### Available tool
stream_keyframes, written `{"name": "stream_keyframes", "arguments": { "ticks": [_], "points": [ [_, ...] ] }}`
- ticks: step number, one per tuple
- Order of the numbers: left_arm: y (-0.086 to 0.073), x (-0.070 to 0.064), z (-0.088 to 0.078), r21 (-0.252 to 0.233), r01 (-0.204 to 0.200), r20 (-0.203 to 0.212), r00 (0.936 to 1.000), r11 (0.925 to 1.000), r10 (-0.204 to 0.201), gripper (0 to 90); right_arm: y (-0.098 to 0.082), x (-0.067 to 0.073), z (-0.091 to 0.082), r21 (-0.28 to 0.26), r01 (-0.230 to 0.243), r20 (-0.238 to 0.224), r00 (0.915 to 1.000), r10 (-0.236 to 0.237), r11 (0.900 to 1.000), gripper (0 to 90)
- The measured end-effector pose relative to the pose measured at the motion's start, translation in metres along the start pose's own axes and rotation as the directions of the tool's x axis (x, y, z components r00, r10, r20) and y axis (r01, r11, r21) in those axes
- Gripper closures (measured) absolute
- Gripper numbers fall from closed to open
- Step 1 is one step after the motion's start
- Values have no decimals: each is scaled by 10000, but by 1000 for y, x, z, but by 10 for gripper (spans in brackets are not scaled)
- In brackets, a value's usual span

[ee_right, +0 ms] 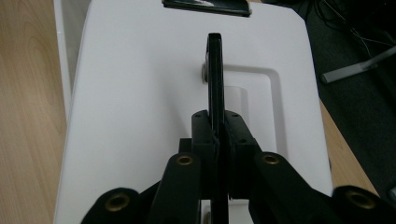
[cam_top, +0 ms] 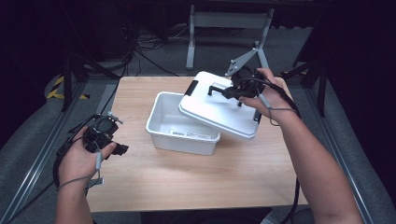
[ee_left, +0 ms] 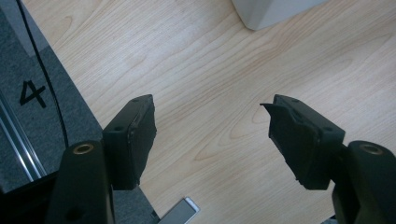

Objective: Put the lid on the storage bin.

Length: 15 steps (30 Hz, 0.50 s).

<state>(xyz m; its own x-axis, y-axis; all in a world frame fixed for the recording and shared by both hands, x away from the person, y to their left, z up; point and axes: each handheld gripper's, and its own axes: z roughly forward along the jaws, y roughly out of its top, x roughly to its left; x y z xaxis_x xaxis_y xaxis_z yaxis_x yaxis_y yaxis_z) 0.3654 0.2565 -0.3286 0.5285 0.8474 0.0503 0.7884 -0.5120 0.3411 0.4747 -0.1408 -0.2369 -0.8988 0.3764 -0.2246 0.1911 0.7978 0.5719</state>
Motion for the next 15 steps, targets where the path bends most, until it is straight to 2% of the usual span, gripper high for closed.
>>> {"name": "stream_keyframes", "arguments": {
  "ticks": [11, 15],
  "points": [
    [0, 3, -2, -45, -34, 84, 10000, 10000, 34, 326, 38, 15, 28, -25, 699, -461, 9965, -700, 9975, 847],
    [1, 3, -2, -71, -50, 87, 9999, 10000, 51, 326, 49, 18, 37, -100, 815, -624, 9947, -819, 9966, 847]
  ]
}}
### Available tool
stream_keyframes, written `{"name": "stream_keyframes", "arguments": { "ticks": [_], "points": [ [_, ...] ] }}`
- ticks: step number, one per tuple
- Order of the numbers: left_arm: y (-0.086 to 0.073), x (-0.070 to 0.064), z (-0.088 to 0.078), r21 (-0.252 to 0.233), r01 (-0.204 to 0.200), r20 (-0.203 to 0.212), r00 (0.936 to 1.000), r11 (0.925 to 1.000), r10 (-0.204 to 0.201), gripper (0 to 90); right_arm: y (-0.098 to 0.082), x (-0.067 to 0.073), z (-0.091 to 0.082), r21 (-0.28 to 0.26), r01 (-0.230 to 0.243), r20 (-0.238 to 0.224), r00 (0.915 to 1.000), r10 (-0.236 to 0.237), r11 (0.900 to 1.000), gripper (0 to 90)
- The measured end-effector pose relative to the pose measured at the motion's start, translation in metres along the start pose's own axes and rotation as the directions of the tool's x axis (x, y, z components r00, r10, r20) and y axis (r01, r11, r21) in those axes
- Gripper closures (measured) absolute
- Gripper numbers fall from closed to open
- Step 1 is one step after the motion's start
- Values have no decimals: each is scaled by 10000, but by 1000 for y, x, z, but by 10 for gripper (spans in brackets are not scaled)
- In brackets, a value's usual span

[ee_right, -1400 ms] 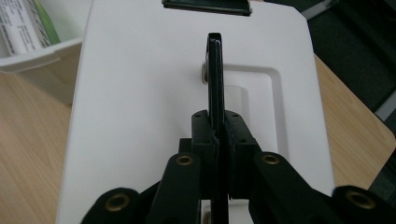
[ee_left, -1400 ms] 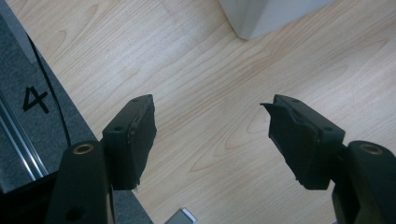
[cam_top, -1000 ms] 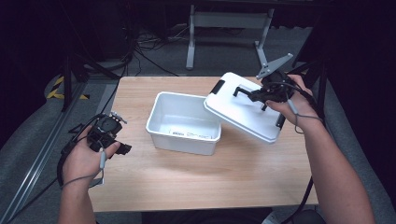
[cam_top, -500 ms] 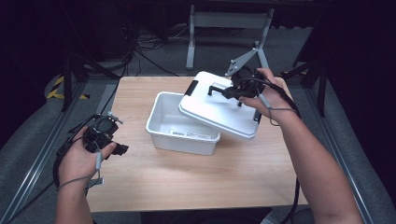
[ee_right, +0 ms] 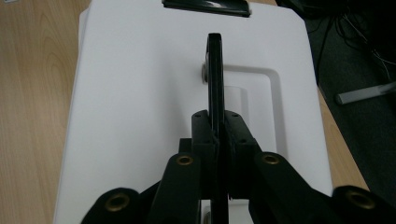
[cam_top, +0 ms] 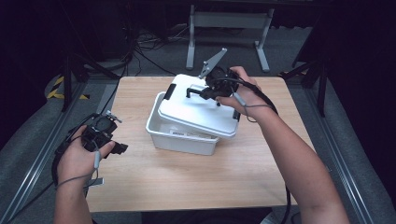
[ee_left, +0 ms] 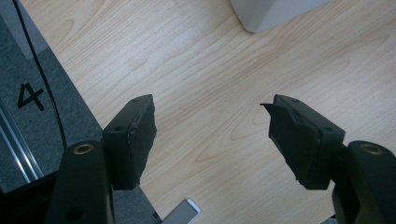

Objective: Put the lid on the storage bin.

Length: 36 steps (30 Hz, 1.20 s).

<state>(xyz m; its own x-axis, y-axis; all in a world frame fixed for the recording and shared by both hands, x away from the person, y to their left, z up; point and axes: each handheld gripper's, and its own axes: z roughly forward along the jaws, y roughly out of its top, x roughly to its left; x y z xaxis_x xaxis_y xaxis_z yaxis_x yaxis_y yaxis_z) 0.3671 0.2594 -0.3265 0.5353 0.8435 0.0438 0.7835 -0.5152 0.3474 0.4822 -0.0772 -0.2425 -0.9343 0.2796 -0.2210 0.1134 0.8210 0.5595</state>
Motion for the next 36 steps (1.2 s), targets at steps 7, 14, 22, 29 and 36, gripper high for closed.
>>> {"name": "stream_keyframes", "arguments": {
  "ticks": [7, 14, 22, 29, 36],
  "points": [
    [0, 1, 0, -12, -44, 57, 10000, 10000, 44, 326, 11, 2, 15, -38, 208, -173, 9996, -209, 9998, 847],
    [-1, 2, -1, -49, 49, 60, 10000, 10000, -49, 325, 19, 5, 32, -34, 431, -396, 9983, -432, 9991, 847],
    [-2, 2, -1, -48, -4, 78, 10000, 10000, 5, 325, 24, 8, 49, 136, 651, -659, 9958, -641, 9978, 847],
    [-3, 3, -2, -72, -16, 80, 10000, 10000, 17, 326, 25, 8, 60, 419, 716, -806, 9944, -681, 9966, 847],
    [-3, 3, -2, -75, 43, 85, 10000, 10000, -42, 326, 23, 8, 63, 456, 858, -937, 9923, -813, 9953, 846]
  ]
}}
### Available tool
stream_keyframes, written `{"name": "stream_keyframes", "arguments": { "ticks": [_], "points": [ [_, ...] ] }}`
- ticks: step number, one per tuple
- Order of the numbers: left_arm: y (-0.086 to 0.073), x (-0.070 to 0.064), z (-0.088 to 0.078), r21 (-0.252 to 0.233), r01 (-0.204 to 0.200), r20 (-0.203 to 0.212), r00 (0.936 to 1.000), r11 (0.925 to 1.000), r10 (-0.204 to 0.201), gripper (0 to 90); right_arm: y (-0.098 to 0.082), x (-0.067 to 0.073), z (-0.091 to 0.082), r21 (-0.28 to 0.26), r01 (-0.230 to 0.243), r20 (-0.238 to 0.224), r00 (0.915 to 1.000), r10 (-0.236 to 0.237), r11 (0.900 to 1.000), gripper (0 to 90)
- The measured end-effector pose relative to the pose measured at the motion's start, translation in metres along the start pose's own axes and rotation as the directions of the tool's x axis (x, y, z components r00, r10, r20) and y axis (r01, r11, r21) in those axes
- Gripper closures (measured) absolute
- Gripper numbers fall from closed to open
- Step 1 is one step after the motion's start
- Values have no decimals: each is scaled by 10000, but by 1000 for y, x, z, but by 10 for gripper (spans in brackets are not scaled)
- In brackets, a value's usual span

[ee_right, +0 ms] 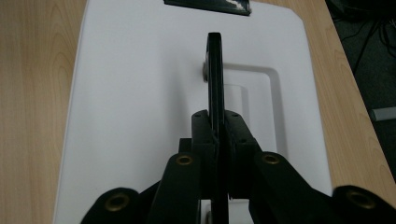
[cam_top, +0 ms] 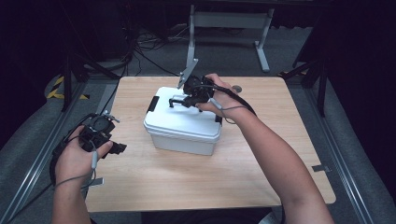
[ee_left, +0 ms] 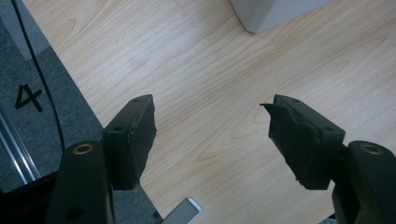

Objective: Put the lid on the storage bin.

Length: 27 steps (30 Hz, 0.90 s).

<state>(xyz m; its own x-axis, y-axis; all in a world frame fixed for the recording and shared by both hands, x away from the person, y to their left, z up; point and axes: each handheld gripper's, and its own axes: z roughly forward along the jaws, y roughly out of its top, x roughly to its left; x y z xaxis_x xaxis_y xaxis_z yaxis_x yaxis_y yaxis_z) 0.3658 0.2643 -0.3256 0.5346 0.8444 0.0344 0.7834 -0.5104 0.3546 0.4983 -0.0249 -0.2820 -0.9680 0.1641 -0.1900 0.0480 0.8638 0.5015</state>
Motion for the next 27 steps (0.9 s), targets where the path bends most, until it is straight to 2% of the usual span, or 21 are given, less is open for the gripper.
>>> {"name": "stream_keyframes", "arguments": {
  "ticks": [5, 10, 16, 20, 26, 27],
  "points": [
    [1, 0, 0, 16, -78, -16, 10000, 10000, 78, 325, -3, 4, 4, 307, 72, -60, 10000, -71, 9995, 846],
    [1, -1, 1, 50, -26, 16, 10000, 10000, 26, 326, -4, 5, 6, 253, 64, -59, 10000, -63, 9997, 846],
    [1, -1, 2, 71, -61, 47, 10000, 10000, 61, 325, 0, 8, 9, 380, 264, 267, 9993, -274, 9989, 846],
    [1, -1, 1, 48, -40, 16, 10000, 10000, 40, 325, 0, 10, 10, 391, 218, 346, 9991, -231, 9990, 846],
    [0, -1, 1, 37, 23, 43, 10000, 10000, -23, 325, 0, 15, 10, 531, 561, 565, 9967, -591, 9970, 846],
    [0, 0, 1, 38, -3, 54, 10000, 10000, 3, 325, 0, 17, 10, 511, 462, 596, 9970, -492, 9976, 845]
  ]
}}
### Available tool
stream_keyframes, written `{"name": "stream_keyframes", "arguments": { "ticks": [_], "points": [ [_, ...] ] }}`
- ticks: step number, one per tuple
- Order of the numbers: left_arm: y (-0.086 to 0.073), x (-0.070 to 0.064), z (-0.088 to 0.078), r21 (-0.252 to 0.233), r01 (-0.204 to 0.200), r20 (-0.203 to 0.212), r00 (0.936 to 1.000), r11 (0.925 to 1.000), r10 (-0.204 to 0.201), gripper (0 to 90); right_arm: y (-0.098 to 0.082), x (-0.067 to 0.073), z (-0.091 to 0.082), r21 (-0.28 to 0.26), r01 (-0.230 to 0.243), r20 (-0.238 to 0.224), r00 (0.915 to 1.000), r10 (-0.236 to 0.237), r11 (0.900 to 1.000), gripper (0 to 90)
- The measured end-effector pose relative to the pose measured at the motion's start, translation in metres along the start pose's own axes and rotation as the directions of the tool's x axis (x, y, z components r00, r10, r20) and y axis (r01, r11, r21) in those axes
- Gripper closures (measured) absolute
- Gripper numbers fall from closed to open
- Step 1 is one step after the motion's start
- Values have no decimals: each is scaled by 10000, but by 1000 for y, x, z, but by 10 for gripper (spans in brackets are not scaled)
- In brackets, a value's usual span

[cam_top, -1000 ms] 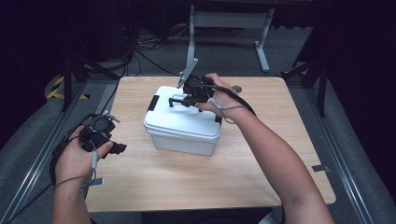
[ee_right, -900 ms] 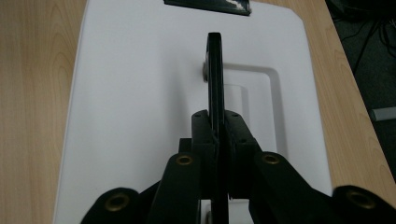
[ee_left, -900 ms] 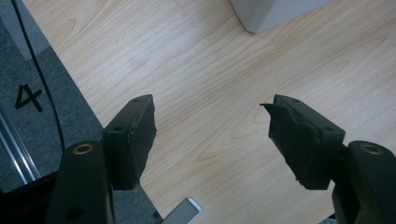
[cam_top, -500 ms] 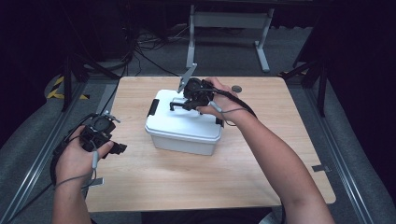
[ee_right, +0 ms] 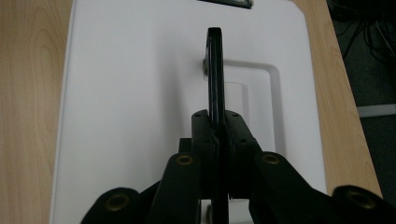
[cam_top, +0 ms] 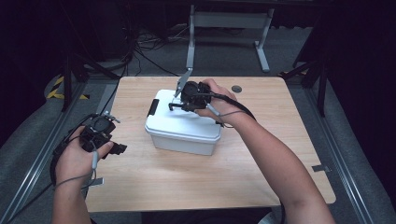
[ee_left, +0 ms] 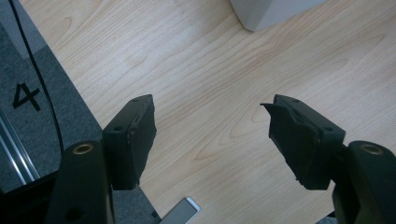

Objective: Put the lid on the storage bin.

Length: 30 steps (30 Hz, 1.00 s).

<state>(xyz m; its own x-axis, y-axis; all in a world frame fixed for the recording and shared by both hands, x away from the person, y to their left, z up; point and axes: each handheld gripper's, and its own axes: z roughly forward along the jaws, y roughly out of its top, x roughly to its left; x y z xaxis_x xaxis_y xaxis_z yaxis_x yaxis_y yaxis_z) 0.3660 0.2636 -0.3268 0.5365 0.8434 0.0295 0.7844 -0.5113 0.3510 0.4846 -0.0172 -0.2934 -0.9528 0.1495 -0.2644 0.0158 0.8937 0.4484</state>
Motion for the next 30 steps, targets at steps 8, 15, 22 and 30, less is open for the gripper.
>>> {"name": "stream_keyframes", "arguments": {
  "ticks": [8, 15, 22, 30],
  "points": [
    [-1, 2, 2, 89, 109, 4, 9999, 9999, -109, 325, -2, -2, -1, -152, -362, -654, 9972, 352, 9992, 764],
    [-9, 2, 0, 120, 281, -65, 9996, 9995, -280, 324, -4, -5, -20, -1237, -957, -872, 9925, 853, 9877, 564],
    [-16, 2, -5, 12, 342, -142, 9993, 9994, -342, 323, -14, -7, -45, -1535, -1292, -722, 9902, 1193, 9797, 554],
    [-17, 2, -5, -44, 412, -64, 9991, 9991, -412, 322, -46, -15, -82, -1840, -1965, -387, 9805, 1927, 9631, 531]
  ]
}}
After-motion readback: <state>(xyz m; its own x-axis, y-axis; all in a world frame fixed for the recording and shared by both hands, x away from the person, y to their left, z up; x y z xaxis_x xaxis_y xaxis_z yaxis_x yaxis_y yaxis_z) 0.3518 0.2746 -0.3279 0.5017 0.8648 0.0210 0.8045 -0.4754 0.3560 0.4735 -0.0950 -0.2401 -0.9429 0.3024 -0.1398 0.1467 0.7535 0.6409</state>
